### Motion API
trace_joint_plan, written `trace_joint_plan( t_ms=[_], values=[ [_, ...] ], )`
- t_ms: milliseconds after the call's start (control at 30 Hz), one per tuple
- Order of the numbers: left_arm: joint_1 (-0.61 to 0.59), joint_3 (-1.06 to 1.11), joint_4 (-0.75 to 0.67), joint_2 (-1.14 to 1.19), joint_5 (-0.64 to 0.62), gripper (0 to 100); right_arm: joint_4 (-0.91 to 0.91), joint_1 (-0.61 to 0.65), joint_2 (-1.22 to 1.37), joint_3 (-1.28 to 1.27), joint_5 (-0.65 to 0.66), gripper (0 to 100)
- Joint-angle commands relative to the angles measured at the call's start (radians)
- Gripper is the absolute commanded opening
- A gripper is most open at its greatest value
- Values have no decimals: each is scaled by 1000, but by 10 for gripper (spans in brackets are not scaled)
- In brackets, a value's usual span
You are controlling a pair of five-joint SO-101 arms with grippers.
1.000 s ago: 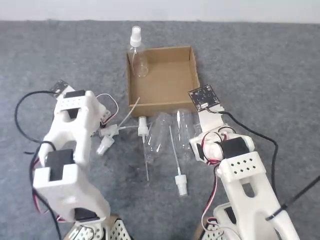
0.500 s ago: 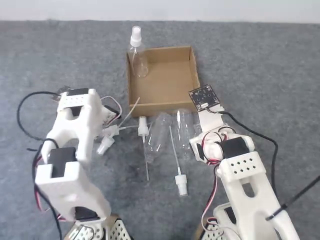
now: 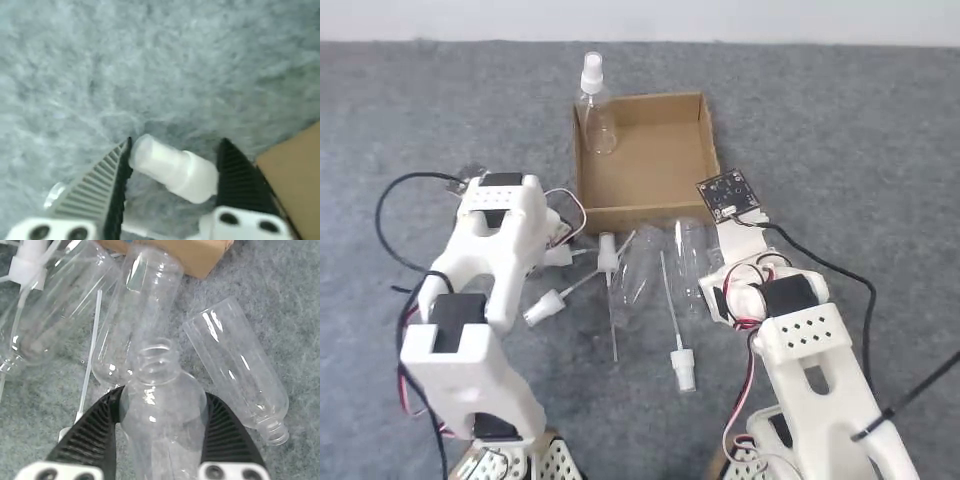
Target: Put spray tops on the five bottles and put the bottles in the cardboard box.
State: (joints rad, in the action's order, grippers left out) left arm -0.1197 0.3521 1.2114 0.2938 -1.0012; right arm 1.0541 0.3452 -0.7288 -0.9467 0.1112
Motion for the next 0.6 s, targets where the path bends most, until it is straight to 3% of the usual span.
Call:
trace_joint_plan(
  t_ms=[0, 167, 400, 567],
  values=[
    [3, -44, -12, -9, -11, 96, -30, -18, -44, 11, -2, 84],
    [-6, -45, -14, -15, -8, 10, -28, -25, -47, 9, 26, 84],
    [-117, -87, -6, -11, -6, 12, -31, -53, -48, 9, 43, 84],
    [-130, -87, -5, -15, 55, 12, -31, -51, -47, 9, 44, 84]
  ],
)
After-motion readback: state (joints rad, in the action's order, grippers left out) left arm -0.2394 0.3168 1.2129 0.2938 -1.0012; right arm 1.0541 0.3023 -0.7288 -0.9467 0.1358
